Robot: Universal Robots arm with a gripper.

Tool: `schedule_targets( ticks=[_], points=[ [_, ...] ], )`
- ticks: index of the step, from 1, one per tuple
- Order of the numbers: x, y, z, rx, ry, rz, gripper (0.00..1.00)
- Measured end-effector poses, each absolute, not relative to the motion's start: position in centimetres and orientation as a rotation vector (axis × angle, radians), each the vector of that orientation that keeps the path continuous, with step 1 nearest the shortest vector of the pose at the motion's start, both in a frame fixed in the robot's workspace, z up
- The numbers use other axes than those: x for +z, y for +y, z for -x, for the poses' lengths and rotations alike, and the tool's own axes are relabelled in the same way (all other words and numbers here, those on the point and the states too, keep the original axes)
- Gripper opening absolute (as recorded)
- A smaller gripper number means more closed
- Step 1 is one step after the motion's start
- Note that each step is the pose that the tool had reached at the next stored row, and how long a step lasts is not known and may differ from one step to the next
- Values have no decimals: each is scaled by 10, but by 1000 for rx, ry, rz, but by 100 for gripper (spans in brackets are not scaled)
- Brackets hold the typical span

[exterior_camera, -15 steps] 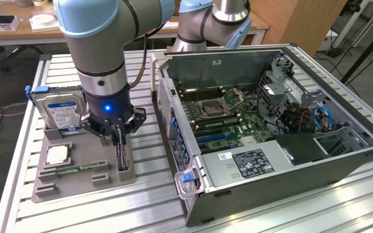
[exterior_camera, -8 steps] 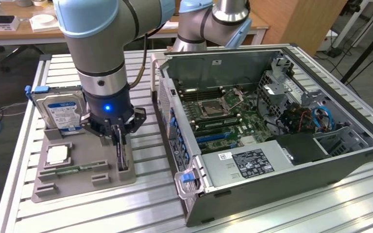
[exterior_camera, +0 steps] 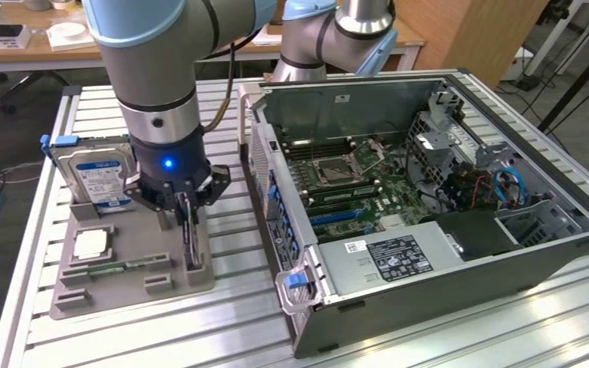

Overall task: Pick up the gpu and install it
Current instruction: 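Pick up the gpu and move the gpu toward the slot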

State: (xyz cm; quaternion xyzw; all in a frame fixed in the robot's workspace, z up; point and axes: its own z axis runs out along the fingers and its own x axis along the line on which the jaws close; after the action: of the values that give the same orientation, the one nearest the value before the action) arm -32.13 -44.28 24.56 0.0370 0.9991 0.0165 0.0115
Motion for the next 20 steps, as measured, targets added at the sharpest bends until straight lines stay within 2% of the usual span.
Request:
schedule_targets(
  ticks=[20],
  points=[
    [282, -443, 321, 51, 3120, -115, 26]
  ],
)
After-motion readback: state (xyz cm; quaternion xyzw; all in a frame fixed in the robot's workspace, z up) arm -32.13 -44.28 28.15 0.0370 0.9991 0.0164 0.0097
